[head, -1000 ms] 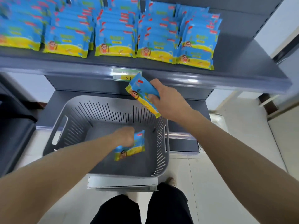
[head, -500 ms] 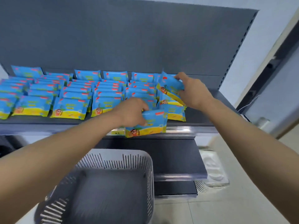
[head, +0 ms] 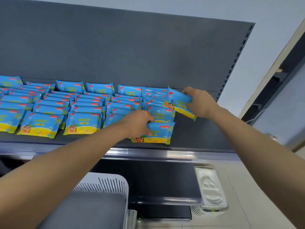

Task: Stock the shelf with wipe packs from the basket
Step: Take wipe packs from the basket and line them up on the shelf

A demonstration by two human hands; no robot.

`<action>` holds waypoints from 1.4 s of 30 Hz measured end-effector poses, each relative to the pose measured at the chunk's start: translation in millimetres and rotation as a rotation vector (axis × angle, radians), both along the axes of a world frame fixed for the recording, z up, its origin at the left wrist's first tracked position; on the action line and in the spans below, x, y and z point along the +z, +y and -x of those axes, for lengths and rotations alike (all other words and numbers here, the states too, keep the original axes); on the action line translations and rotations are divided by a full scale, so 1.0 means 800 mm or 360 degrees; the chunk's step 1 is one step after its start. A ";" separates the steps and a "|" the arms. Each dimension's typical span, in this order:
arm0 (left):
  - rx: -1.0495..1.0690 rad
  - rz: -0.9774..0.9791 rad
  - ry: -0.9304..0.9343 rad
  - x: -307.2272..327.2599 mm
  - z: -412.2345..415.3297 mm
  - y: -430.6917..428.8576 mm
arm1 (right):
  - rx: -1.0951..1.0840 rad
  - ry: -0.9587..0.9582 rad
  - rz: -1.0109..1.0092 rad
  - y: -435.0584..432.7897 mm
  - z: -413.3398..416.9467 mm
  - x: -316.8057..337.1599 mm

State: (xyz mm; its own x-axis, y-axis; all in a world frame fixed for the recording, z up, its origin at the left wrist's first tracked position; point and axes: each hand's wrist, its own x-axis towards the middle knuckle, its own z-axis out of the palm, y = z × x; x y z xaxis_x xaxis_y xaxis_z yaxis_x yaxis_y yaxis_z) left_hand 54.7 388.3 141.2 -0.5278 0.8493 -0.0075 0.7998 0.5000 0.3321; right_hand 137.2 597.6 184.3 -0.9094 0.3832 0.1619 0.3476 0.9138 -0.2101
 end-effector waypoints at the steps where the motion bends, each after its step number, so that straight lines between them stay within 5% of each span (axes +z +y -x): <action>1: 0.0016 0.0022 -0.0013 -0.004 0.003 0.003 | 0.0058 -0.0044 0.0037 0.004 0.006 -0.005; 8: 0.0142 0.0155 -0.0109 -0.015 0.018 -0.002 | 0.0426 -0.0584 0.0295 -0.003 0.045 -0.057; 12: 0.0202 0.0155 -0.0098 -0.021 0.023 -0.009 | 0.0451 -0.0600 0.0607 -0.012 0.065 -0.085; 24: 0.0259 0.0111 -0.0206 -0.037 0.032 -0.013 | 0.0658 -0.0832 0.0117 -0.013 0.101 -0.109; 30: 0.0275 0.0086 -0.0202 -0.043 0.032 -0.011 | 0.0547 -0.0900 0.0238 -0.009 0.102 -0.112; 36: 0.0282 0.0077 -0.0175 -0.046 0.033 -0.012 | 0.0553 -0.0839 0.0199 -0.005 0.097 -0.104; 42: 0.0278 0.0036 -0.0155 -0.050 0.034 0.000 | 0.0493 -0.0471 -0.0287 -0.002 0.099 -0.085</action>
